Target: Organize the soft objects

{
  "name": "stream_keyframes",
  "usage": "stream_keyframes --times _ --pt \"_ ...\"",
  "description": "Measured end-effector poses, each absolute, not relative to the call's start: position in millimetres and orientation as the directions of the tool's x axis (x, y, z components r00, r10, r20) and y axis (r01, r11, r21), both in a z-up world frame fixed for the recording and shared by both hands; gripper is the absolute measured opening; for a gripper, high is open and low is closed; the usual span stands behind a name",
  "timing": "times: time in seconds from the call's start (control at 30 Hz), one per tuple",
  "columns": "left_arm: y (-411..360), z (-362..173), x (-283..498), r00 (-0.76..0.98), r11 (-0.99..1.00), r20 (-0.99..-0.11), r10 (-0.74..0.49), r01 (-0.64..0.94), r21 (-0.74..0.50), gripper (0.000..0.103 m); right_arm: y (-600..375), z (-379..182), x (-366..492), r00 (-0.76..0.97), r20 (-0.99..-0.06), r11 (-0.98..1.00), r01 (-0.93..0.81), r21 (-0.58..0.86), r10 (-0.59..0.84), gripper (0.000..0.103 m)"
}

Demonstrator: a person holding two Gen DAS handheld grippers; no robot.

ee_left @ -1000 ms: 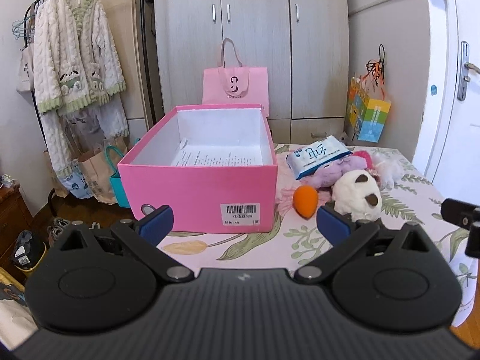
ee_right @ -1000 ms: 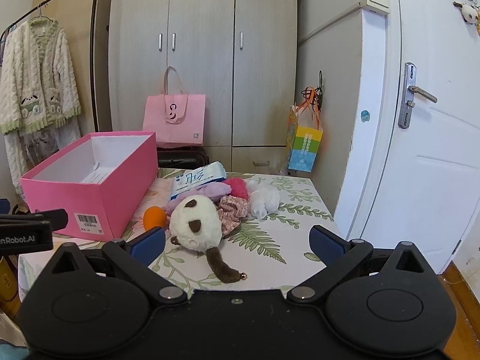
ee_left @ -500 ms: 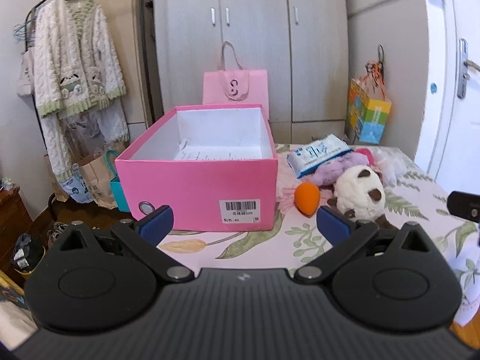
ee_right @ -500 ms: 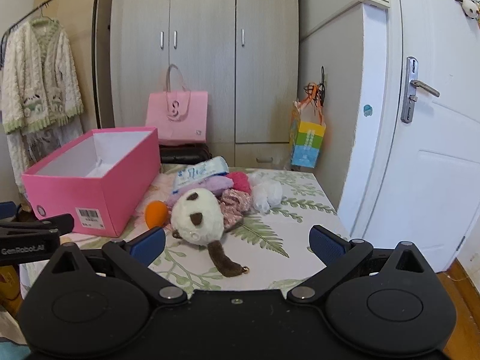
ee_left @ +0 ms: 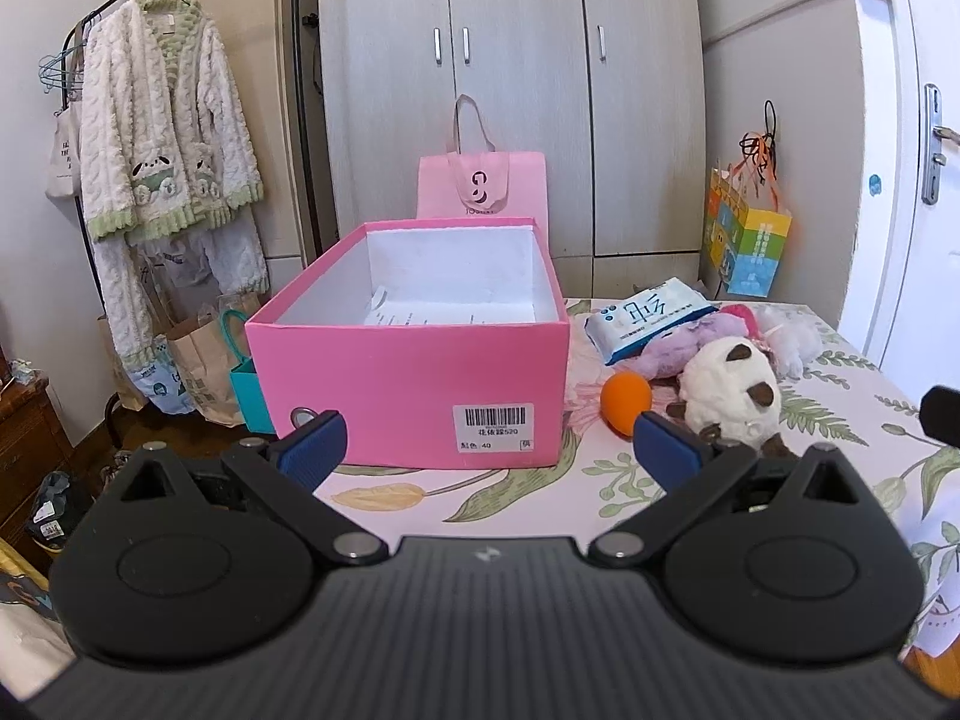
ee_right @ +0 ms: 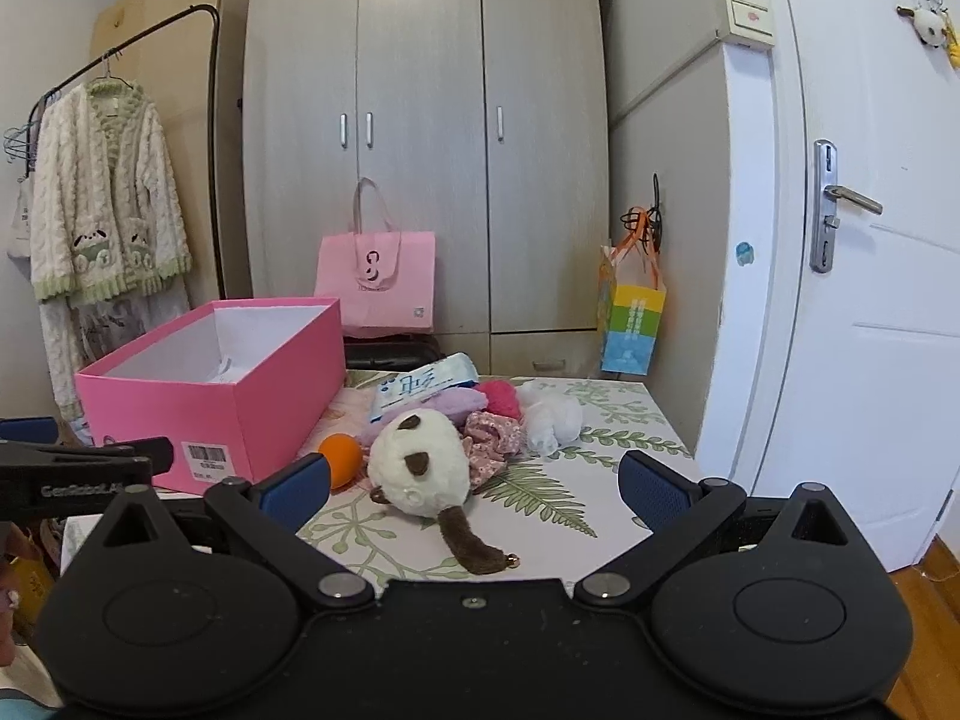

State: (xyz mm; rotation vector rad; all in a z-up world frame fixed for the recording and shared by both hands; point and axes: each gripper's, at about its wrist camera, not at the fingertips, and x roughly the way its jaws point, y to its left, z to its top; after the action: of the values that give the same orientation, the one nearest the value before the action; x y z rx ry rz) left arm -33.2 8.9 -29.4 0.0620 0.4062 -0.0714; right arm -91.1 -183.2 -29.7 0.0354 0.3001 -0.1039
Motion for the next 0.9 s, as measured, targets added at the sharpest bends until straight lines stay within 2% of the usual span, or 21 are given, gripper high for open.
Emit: stream_keyframes --times 0.2,0.33,0.5,0.63,0.7,0.8,0.9 --pt "5.4 -26.1 -28.0 0.911 0.993 -0.407 -0.074 0.104 0.052 0.103 -183.3 -27.1 -89.7 0.963 -0.259 0.998 0.067 -0.017 -0.069 0.103" --pt "5.9 -12.5 -16.4 0.891 0.98 -0.423 -0.165 0.197 0.033 0.103 -189.7 -24.2 -83.4 0.978 -0.209 0.998 -0.018 -0.052 0.007 0.103" --pt "1.4 -3.9 -1.5 0.883 0.958 -0.383 -0.271 0.288 -0.014 0.102 -203.6 -27.0 -48.2 0.94 -0.322 0.992 -0.126 -0.027 0.11 0.103" --pt "-13.4 -10.1 17.2 0.866 0.944 -0.393 -0.308 0.33 -0.012 0.1 -211.8 -43.4 -20.3 0.918 -0.373 0.988 -0.152 -0.014 0.135 0.102" --pt "-24.4 -13.6 26.4 0.842 0.929 -0.41 -0.35 0.367 -0.039 0.099 -215.6 -55.5 -5.0 0.904 -0.399 0.987 -0.162 0.008 0.152 0.094" --pt "-42.0 -24.2 42.0 0.783 0.888 -0.437 -0.443 0.451 -0.092 0.093 -216.9 -77.8 15.0 0.884 -0.425 0.98 -0.197 0.036 0.193 0.087" --pt "-62.3 -38.7 59.1 0.724 0.853 -0.475 -0.5 0.508 -0.124 0.089 -213.8 -90.8 29.7 0.885 -0.418 0.976 -0.215 0.025 0.205 0.086"
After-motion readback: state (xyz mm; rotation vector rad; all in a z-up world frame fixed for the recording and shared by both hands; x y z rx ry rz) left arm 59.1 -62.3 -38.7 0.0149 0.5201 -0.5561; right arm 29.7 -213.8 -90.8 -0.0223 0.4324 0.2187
